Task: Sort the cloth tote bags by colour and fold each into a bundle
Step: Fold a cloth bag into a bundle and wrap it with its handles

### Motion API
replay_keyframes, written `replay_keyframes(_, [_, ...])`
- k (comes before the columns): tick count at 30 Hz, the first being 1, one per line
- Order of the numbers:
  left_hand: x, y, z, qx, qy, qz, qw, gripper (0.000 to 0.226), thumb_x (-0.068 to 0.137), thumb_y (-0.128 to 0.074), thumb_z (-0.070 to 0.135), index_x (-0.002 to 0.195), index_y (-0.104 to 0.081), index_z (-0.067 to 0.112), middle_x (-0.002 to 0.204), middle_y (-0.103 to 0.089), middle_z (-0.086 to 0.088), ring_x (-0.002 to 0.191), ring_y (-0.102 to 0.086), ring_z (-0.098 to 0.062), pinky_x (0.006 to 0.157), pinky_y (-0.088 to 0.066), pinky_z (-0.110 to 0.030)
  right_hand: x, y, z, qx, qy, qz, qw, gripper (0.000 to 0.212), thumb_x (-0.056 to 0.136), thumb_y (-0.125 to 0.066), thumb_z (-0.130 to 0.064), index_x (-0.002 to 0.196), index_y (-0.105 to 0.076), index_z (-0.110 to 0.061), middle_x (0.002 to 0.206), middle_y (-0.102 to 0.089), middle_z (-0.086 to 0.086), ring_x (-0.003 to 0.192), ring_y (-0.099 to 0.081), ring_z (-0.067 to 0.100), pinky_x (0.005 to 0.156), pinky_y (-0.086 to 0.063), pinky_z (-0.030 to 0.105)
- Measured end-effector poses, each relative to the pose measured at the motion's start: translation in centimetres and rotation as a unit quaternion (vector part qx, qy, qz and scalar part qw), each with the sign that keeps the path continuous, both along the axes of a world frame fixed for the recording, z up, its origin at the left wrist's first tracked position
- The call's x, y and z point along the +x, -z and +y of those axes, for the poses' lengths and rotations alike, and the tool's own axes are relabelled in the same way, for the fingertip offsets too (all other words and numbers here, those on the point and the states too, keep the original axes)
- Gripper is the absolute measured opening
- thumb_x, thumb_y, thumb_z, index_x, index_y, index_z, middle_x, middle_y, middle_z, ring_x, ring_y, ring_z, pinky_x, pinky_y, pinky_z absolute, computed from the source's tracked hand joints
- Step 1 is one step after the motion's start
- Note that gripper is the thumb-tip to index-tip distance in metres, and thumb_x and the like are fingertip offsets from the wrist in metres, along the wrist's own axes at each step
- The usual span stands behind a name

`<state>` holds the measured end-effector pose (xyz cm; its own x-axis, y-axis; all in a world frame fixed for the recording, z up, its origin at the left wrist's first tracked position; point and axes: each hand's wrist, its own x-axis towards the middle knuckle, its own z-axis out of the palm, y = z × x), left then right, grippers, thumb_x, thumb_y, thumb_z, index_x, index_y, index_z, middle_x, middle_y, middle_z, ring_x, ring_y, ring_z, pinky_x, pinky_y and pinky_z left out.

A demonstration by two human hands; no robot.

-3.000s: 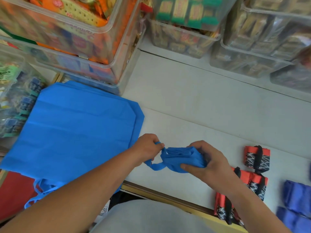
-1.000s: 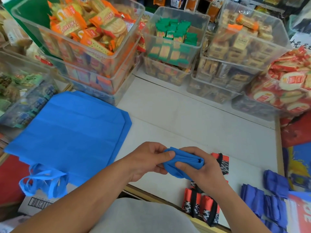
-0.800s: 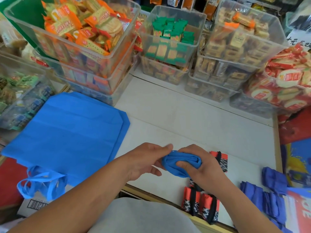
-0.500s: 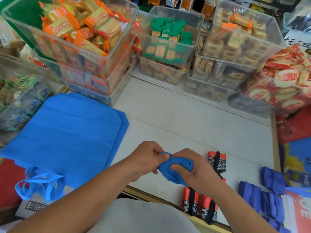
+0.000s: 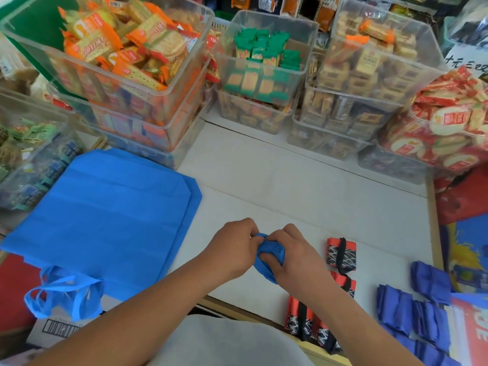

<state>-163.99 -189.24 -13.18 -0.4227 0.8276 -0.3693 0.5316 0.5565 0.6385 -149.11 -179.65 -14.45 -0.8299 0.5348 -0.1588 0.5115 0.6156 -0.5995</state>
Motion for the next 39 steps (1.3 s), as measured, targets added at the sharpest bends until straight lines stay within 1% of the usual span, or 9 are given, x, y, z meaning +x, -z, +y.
replay_keyframes(4, [-0.6, 0.8, -0.4, 0.008, -0.017, -0.005, 1.0, 0.02, 0.104, -0.049, 0.03, 0.105, -0.065, 0.019, 0.092, -0.067, 0.005, 0.083, -0.062, -0.011, 0.077, -0.055, -0.032, 0.7, -0.5, -0.1, -0.195, 0.125, 0.042, 0.972, 0.041, 0.083, -0.08, -0.027, 0.111, -0.053, -0.039, 0.099, -0.063, -0.017, 0.086, -0.066, 0.006, 0.071, -0.057, 0.024])
replay_keyframes(6, [-0.8, 1.0, -0.4, 0.029, -0.032, 0.015, 0.999, 0.021, 0.104, -0.048, 0.03, 0.104, -0.066, 0.018, 0.094, -0.067, 0.004, 0.085, -0.062, -0.012, 0.079, -0.054, -0.033, 1.1, -0.5, -0.6, -0.204, 0.164, 0.079, 0.962, 0.033, 0.084, -0.079, -0.023, 0.108, -0.059, -0.036, 0.096, -0.066, -0.016, 0.087, -0.066, 0.004, 0.068, -0.055, 0.022])
replay_keyframes(15, [0.2, 1.0, 0.5, -0.038, 0.055, 0.054, 0.996, 0.008, 0.1, -0.051, 0.022, 0.098, -0.054, 0.014, 0.094, -0.062, 0.001, 0.085, -0.062, -0.018, 0.075, -0.054, -0.034, 1.3, 2.1, -1.6, 0.108, -0.031, 0.05, 0.992, 0.026, 0.083, -0.067, -0.014, 0.106, -0.062, -0.021, 0.095, -0.055, -0.005, 0.069, -0.053, 0.015, 0.052, -0.046, 0.027])
replay_keyframes(18, [-0.2, 1.0, 0.6, 0.038, -0.012, -0.034, 0.999, 0.019, 0.102, -0.053, 0.035, 0.105, -0.066, 0.022, 0.096, -0.065, 0.005, 0.089, -0.062, -0.012, 0.082, -0.055, -0.034, 1.5, 1.5, -1.3, -0.08, 0.083, 0.065, 0.991, 0.018, 0.089, -0.065, -0.013, 0.102, -0.06, -0.024, 0.09, -0.058, -0.006, 0.071, -0.055, 0.011, 0.058, -0.046, 0.022])
replay_keyframes(23, [0.3, 2.5, -0.7, 0.129, -0.019, -0.155, 0.979, 0.041, 0.102, -0.053, 0.044, 0.141, -0.053, 0.032, 0.132, -0.053, 0.018, 0.123, -0.05, 0.002, 0.104, -0.045, -0.022, 1.4, 0.3, -0.8, -0.361, 0.252, 0.125, 0.889, 0.017, 0.093, -0.073, -0.019, 0.106, -0.063, -0.021, 0.093, -0.071, 0.001, 0.082, -0.07, 0.016, 0.068, -0.06, 0.029])
replay_keyframes(27, [0.9, 3.6, -1.6, 0.149, -0.101, -0.283, 0.942, 0.036, 0.097, -0.068, 0.031, 0.132, -0.062, 0.034, 0.124, -0.065, 0.016, 0.114, -0.062, -0.002, 0.1, -0.054, -0.032, 1.5, 1.0, -0.9, -0.533, 0.293, 0.15, 0.779, 0.033, 0.086, -0.067, -0.02, 0.119, -0.064, -0.016, 0.114, -0.072, 0.011, 0.105, -0.07, 0.031, 0.089, -0.057, 0.05])
replay_keyframes(31, [1.4, 4.0, -2.0, 0.145, -0.111, -0.281, 0.942, 0.036, 0.089, -0.078, 0.026, 0.122, -0.067, 0.032, 0.114, -0.068, 0.017, 0.106, -0.064, 0.0, 0.093, -0.056, -0.025, 1.7, 1.8, -1.5, -0.54, 0.303, 0.133, 0.774, 0.025, 0.096, -0.068, -0.022, 0.121, -0.064, -0.018, 0.115, -0.074, 0.006, 0.107, -0.071, 0.028, 0.095, -0.056, 0.055])
replay_keyframes(36, [0.7, 5.9, -2.9, 0.074, -0.157, -0.306, 0.936, 0.047, 0.093, -0.072, 0.03, 0.137, -0.055, 0.037, 0.124, -0.062, 0.013, 0.106, -0.065, -0.003, 0.088, -0.058, -0.024, 0.9, 4.7, -1.6, -0.544, 0.354, 0.144, 0.747, 0.026, 0.097, -0.067, -0.025, 0.121, -0.063, -0.015, 0.117, -0.073, 0.009, 0.106, -0.071, 0.03, 0.092, -0.058, 0.055])
replay_keyframes(39, [0.1, 8.4, -4.4, 0.029, -0.191, -0.303, 0.933, 0.05, 0.09, -0.074, 0.021, 0.135, -0.054, 0.033, 0.122, -0.065, 0.005, 0.106, -0.067, -0.009, 0.083, -0.058, -0.022, 0.3, 6.6, -2.1, -0.511, 0.351, 0.113, 0.776, 0.03, 0.095, -0.071, -0.027, 0.124, -0.062, -0.028, 0.116, -0.068, 0.004, 0.106, -0.07, 0.024, 0.092, -0.059, 0.051])
